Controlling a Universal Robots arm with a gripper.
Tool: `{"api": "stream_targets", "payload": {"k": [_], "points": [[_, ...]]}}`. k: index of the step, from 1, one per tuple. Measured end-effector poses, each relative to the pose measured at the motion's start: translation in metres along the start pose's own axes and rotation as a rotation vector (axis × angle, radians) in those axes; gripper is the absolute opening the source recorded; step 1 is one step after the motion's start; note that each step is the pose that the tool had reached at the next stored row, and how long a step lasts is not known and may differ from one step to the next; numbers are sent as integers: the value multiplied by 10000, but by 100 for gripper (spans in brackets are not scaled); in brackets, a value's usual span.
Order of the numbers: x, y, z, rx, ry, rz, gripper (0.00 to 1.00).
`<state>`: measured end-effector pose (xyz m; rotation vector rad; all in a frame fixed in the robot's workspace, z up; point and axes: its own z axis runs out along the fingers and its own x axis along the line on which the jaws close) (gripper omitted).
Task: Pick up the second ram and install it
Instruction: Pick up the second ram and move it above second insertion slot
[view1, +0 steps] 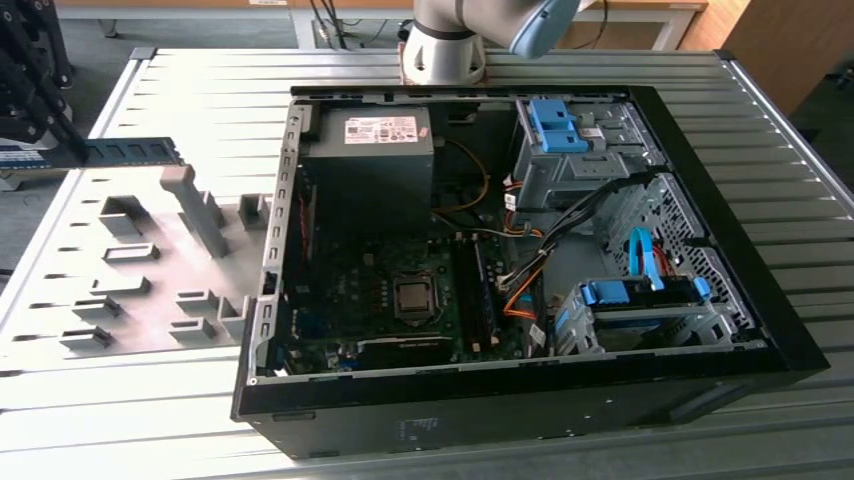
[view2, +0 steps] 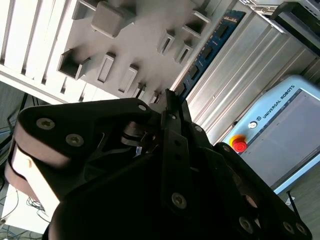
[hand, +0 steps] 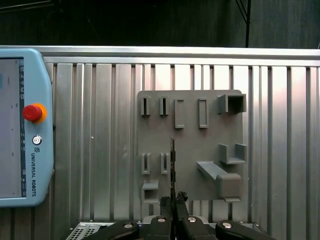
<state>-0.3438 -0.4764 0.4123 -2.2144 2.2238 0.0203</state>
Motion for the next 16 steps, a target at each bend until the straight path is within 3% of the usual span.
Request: {"api": "stream_targets", "payload": {"k": [7,16], "points": [[0,-18,-1,-1,1,-1,14],[-1,-141,0,0,0,0,14]]}}
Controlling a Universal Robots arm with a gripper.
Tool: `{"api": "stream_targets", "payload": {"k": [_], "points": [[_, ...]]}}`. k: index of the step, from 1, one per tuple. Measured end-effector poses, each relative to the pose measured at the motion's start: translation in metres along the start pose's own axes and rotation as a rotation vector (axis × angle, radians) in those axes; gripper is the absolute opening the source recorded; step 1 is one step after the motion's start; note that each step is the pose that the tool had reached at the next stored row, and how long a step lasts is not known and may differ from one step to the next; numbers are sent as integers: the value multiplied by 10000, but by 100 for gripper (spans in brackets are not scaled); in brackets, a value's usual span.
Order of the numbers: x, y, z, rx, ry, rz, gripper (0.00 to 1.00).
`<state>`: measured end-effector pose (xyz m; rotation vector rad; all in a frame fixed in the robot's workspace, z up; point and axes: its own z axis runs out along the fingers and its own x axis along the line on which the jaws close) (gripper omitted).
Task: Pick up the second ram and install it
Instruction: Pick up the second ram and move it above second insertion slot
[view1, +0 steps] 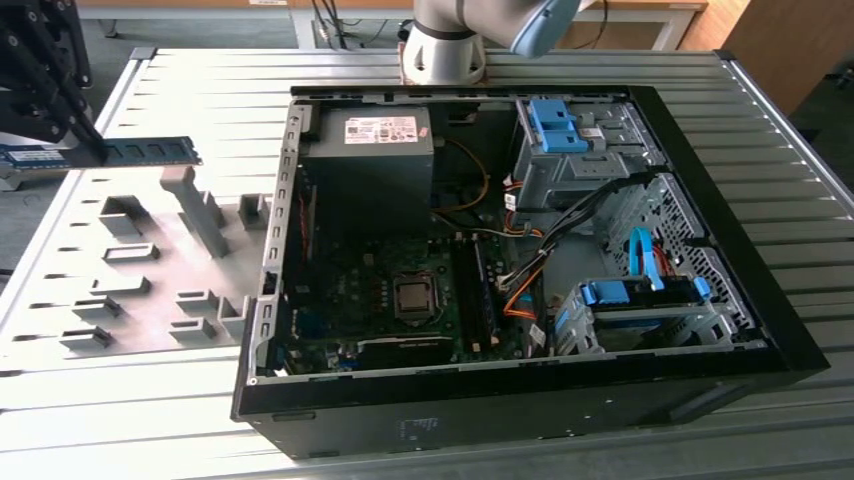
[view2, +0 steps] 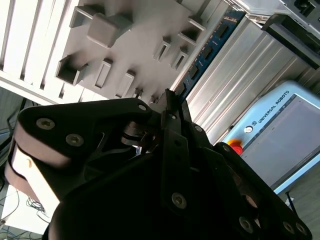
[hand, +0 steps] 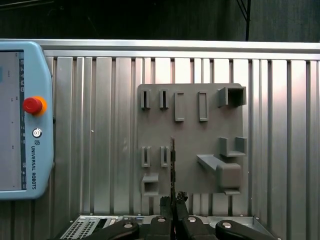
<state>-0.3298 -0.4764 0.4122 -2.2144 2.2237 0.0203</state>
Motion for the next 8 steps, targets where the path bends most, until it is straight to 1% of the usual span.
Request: {"api": "stream_targets", "payload": {"k": [8], "points": [[0,-90,0,-1,1,0,14]]}}
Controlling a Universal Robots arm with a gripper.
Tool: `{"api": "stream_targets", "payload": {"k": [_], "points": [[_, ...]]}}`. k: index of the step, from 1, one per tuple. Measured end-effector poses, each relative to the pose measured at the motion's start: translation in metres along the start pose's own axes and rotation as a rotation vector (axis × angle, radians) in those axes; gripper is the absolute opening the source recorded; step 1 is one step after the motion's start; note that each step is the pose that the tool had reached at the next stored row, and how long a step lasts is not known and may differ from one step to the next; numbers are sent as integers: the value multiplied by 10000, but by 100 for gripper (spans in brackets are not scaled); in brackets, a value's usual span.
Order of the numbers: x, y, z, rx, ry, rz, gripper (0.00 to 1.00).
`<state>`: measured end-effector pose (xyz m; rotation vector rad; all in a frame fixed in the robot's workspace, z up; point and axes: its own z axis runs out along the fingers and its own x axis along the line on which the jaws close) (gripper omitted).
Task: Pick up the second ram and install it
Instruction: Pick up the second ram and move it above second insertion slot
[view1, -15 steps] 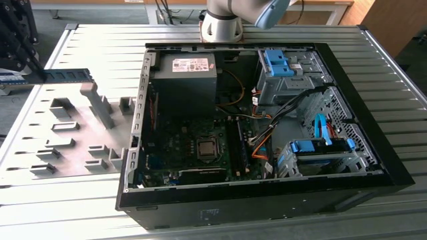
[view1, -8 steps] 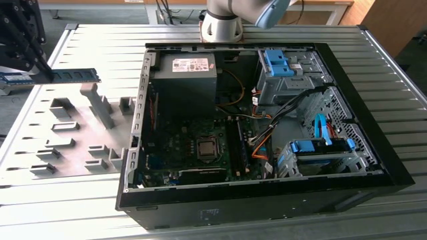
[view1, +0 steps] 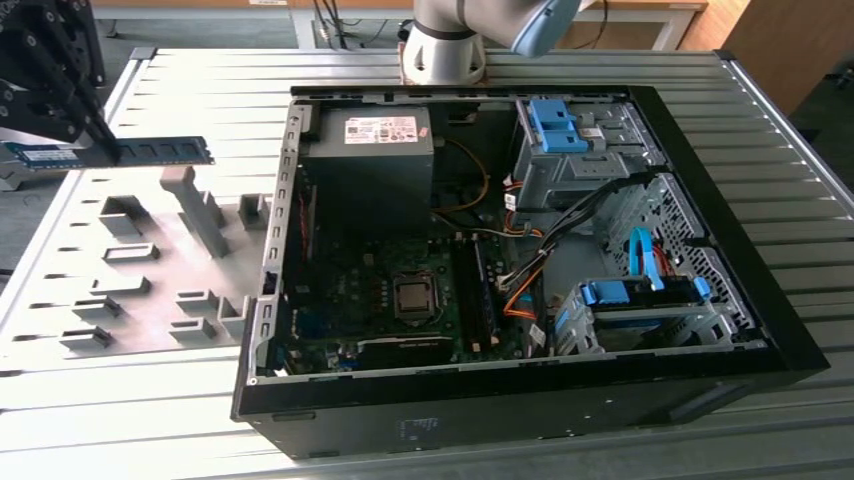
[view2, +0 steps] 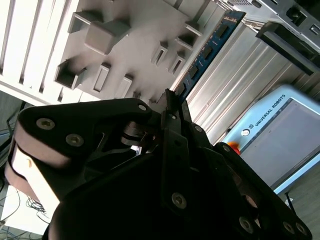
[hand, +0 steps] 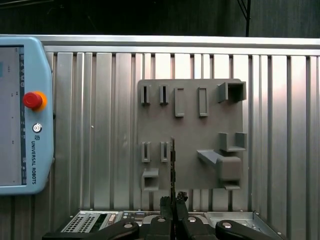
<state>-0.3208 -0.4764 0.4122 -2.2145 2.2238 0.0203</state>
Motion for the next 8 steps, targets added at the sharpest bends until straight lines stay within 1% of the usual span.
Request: {"api": "stream_targets", "payload": {"k": [8], "points": [[0,-93,1,1,-1,0,14]]}}
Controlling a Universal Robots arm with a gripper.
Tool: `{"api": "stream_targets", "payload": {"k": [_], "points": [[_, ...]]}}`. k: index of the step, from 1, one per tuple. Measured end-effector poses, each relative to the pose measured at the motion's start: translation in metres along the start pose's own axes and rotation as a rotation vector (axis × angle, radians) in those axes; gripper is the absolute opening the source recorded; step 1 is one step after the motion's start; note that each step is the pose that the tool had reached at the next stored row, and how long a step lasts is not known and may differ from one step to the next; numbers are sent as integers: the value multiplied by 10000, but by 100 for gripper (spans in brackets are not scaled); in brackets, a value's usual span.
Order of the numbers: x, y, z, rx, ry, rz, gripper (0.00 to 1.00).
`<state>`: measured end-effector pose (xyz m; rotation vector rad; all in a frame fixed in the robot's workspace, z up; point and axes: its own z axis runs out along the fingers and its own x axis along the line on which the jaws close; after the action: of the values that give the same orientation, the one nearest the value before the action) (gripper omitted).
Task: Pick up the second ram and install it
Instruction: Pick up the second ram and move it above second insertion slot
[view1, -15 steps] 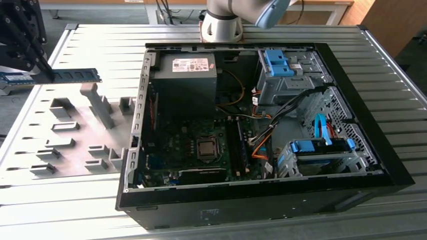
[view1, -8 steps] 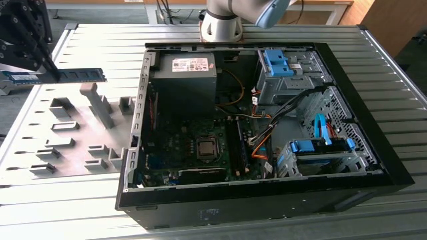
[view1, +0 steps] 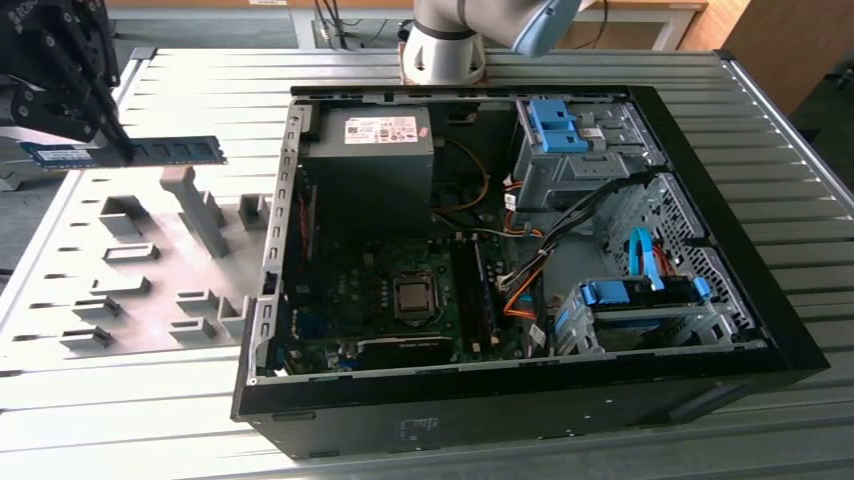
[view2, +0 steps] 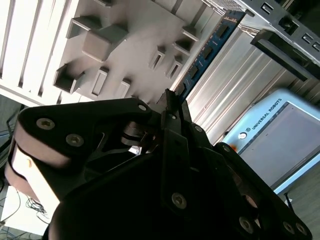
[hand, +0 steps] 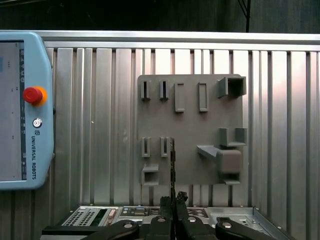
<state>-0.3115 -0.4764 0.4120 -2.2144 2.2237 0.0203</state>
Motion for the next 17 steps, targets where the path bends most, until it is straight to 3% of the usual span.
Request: {"api": "stream_targets", "payload": {"k": [17], "points": [[-1,-162,0,-1,0,0,14]]}}
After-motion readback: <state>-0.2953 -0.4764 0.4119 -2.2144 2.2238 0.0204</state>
